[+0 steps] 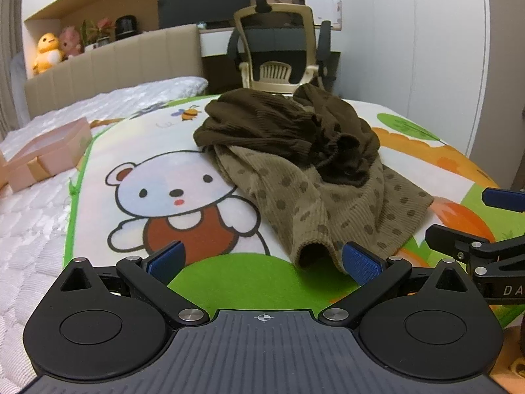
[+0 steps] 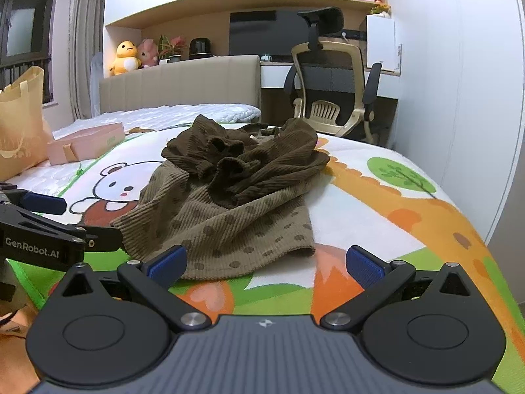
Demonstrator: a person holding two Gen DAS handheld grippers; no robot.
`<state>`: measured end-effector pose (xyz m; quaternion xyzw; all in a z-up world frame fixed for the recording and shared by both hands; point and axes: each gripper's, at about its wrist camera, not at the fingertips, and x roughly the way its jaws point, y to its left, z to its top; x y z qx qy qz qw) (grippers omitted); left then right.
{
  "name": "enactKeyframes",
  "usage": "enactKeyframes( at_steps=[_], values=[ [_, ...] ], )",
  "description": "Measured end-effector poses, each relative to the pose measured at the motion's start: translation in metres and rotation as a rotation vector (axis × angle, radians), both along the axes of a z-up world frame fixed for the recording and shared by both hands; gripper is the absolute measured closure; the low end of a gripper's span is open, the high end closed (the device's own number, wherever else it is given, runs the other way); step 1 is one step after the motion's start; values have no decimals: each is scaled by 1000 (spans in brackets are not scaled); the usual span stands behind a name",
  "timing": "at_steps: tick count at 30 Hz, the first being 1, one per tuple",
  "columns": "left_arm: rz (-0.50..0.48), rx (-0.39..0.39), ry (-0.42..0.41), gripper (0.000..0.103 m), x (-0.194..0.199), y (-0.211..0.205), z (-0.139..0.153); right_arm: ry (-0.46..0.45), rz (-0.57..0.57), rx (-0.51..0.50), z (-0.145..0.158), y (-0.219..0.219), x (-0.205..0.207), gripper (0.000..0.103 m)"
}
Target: Fold clothes
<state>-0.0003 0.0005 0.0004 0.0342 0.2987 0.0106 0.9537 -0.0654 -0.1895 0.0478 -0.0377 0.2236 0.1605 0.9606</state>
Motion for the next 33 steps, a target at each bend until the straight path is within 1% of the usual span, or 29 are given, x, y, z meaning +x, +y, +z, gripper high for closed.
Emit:
enactKeyframes(
  at_steps=[4,7,10,15,26,33],
  values=[
    [4,-4,6,0,-1,1,1,-5,8,23,1,-2,-2,0],
    [3,-8,14,0,2,1,-1,15,13,39,0,-5,2,0],
    [3,-20,20,0,3,2,-2,36,13,34,1,-3,6,0],
    [-1,-34,26,0,1,8,-1,34,13,39,-2,-3,4,0],
    [2,-33,40,0,1,6,-1,43,11,34,-3,-2,5,0],
    [5,-24,43,0,1,5,-2,64,2,58,-6,-6,9,0]
  ],
)
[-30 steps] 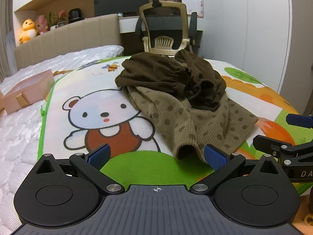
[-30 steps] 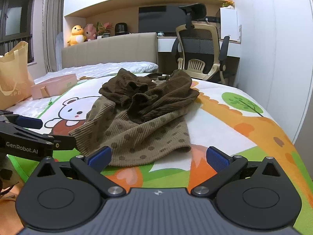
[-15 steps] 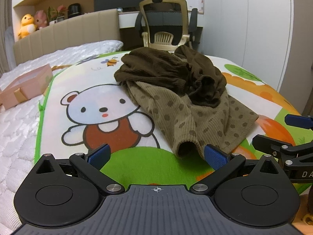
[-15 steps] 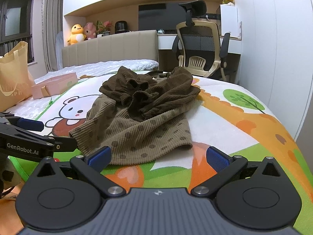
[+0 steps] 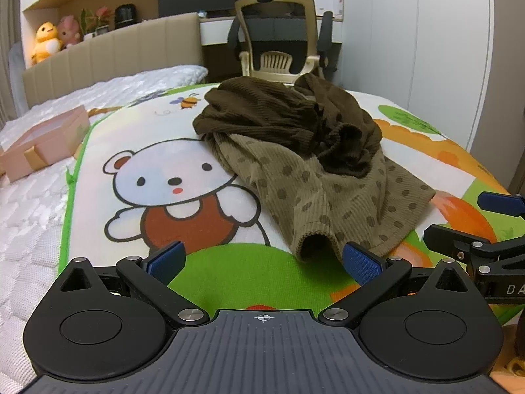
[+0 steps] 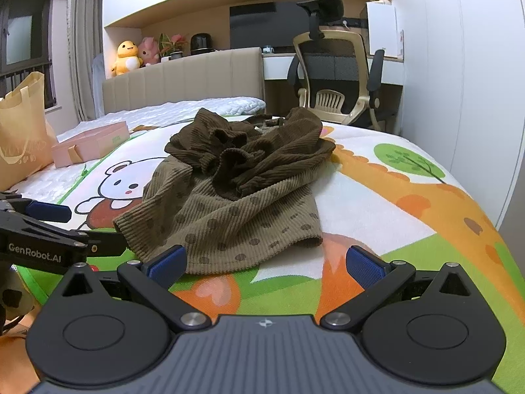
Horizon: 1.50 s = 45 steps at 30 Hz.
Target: Fold clothes
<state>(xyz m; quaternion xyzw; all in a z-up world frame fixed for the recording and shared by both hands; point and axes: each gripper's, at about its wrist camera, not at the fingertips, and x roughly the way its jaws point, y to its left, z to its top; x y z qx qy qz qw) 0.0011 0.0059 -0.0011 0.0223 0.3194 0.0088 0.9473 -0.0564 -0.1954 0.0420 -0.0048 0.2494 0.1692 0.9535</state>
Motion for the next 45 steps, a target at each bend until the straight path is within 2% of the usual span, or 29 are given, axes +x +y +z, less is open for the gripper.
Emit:
enactKeyframes(
  at_steps=[45],
  values=[
    [-10,-11,6,0,-2,1,-2,39,-2,4,-5,-1,6,0]
  ],
)
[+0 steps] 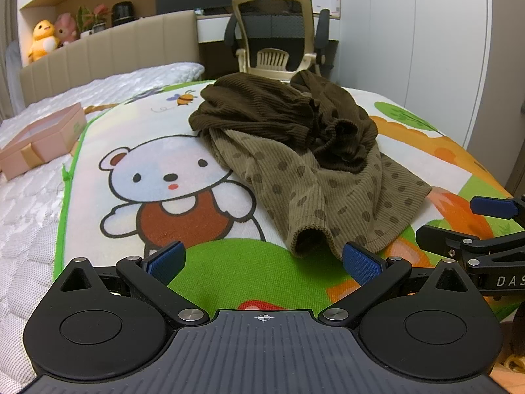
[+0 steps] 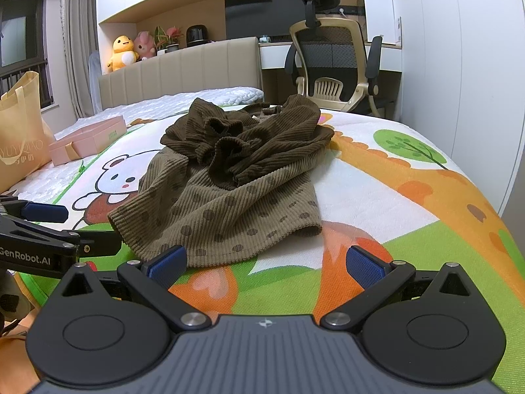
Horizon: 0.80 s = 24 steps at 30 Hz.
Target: Fold clothes
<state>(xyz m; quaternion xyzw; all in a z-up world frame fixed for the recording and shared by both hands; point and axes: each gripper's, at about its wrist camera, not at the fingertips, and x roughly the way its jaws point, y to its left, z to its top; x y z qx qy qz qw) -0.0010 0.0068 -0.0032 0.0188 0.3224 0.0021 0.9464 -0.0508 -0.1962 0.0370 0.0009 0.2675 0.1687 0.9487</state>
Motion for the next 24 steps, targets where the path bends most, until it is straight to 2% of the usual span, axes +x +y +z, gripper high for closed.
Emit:
enactKeyframes(
  at_steps=[11,15,17,22,24],
  values=[
    [-2,-4,7,0,2,1,-1,15,10,3,-1,0,2,0],
    [-15,-9,33,0,11,5,3,54,42,43,6,-6,19,0],
    [-39,-47,58,0,25,13,12,98,35,79,10,-12,38,0],
    [-72,-229,101,0,77,41,32,291,1,249,5,-38,89,0],
    [-75,-254,114,0,100,51,33,339,2,322,1,-49,99,0]
  ],
)
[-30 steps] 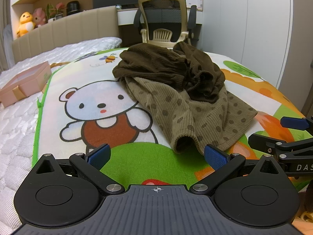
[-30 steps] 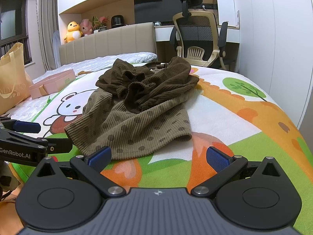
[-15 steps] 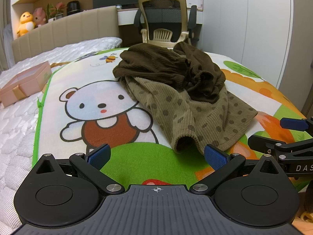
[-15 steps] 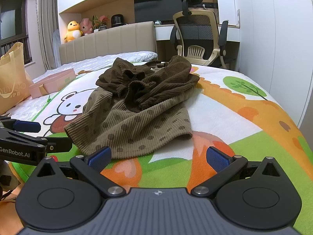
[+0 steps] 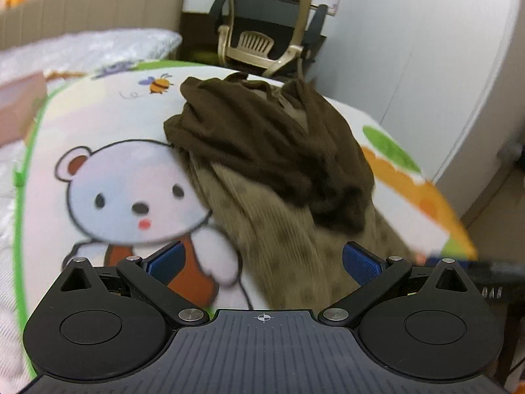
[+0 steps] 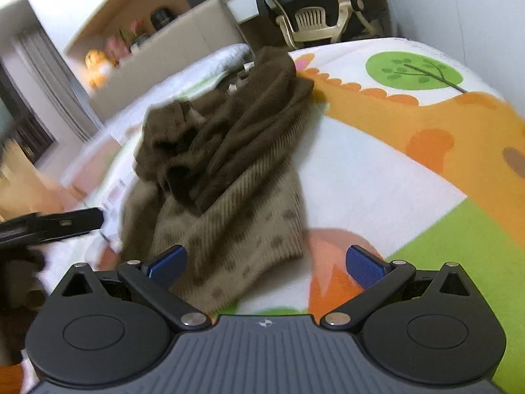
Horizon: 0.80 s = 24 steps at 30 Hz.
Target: Fold clothes
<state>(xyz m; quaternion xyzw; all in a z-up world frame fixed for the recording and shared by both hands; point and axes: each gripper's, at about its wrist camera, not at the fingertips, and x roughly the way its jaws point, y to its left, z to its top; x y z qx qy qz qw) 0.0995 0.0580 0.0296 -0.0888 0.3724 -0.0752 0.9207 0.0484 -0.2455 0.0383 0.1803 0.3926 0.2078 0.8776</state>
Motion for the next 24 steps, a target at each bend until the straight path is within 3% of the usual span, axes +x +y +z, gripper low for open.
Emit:
enactKeyframes(
  at_steps=[3,6,11,15,18,24],
  values=[
    [-6,-27,19,0,35,14,0,45,-13,93,-5,-12,7,0],
    [-13,-102,48,0,72,30,-8,86,-53,208,-10,-25,11,0],
    [54,-222,84,0,130,65,-21,78,69,46,10,-8,34,0],
    [57,-197,33,0,151,80,-19,-79,57,-95,39,8,80,0],
    [31,-167,13,0,166,79,-23,-121,30,-156,35,28,139,2],
    [-11,-213,37,0,184,69,-44,-171,6,-231,4,73,209,22]
  ],
)
